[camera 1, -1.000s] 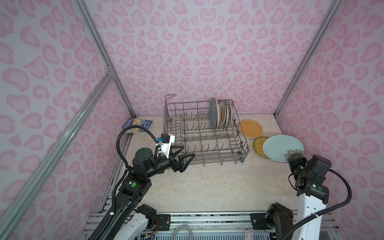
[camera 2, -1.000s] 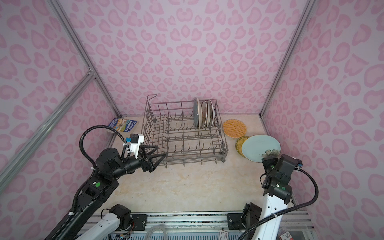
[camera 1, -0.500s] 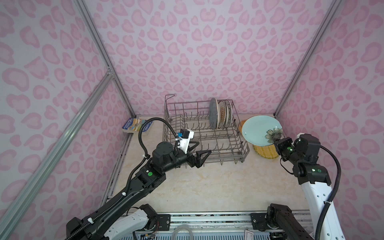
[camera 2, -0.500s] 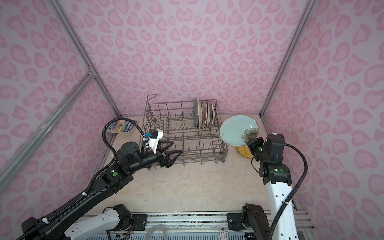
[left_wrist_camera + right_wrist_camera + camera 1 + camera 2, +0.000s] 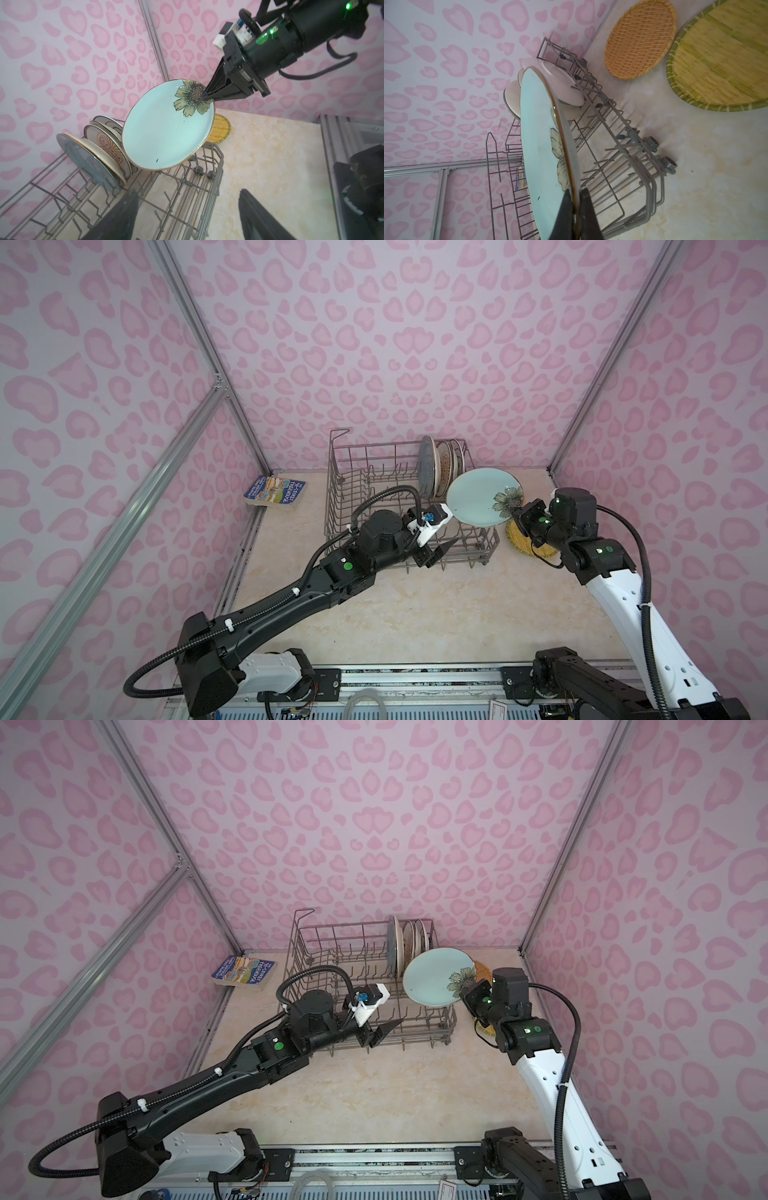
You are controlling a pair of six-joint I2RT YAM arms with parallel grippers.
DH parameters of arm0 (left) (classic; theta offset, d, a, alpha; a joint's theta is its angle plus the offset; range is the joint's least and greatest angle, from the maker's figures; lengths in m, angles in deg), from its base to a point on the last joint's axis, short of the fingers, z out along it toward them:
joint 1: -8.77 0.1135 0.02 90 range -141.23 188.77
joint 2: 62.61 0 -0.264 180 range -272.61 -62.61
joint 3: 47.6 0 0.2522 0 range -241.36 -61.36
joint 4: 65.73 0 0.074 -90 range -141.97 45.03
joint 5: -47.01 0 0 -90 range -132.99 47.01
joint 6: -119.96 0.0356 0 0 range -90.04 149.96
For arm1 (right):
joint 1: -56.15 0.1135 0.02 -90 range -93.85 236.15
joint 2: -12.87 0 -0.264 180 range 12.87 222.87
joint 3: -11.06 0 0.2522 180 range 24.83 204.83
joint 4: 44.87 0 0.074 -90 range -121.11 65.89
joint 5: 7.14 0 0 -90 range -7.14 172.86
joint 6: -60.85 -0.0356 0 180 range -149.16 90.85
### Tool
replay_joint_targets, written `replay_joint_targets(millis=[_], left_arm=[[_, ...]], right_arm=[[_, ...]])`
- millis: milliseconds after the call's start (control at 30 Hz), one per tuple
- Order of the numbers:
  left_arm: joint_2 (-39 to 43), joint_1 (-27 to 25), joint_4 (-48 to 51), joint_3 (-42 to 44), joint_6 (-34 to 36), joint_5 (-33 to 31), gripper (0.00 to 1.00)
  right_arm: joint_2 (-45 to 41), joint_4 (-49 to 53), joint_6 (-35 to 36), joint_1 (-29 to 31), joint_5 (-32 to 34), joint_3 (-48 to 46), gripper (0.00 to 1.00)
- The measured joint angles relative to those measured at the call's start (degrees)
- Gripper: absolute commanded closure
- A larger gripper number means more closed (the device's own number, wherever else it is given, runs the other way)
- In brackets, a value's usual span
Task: Load the plates into the dish rack
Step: 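Lift the sunflower plate toward the rack while the left gripper reaches toward it, then close the left gripper on the sunflower plate rim beside the right gripper, then carry the sunflower plate into the rack with the left gripper while the right gripper withdraws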
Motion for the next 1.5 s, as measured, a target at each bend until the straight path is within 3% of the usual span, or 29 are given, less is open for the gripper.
replay_joint_targets(millis=[367,1067,1333,1433,1467,1500], left_arm=[[-11.04,-3.06,-0.63,-5.81,17.16,-4.94,0.39],[-24.20,-5.55,-2.91,-14.56,29.68,-18.10,0.63],[-27.82,-7.08,-4.00,-17.25,33.35,-24.37,0.96],[-27.76,-7.89,-3.39,-17.25,33.79,-25.88,0.96],[-27.69,-8.13,-3.39,-17.25,33.77,-26.49,0.96],[-27.34,-8.55,-3.28,-17.25,33.75,-27.19,0.96]], right_arm=[[-0.39,0.07,-2.34,2.56,1.55,-0.07,1.00],[-0.46,0.33,-4.52,6.32,2.80,0.63,1.00],[-0.57,0.55,-5.64,6.54,4.52,0.63,1.00],[-0.59,0.46,-5.16,6.91,5.16,0.63,1.00],[-0.66,0.48,-5.20,6.97,5.18,0.63,0.96],[-0.76,0.35,-5.20,7.04,5.18,0.63,0.83]])
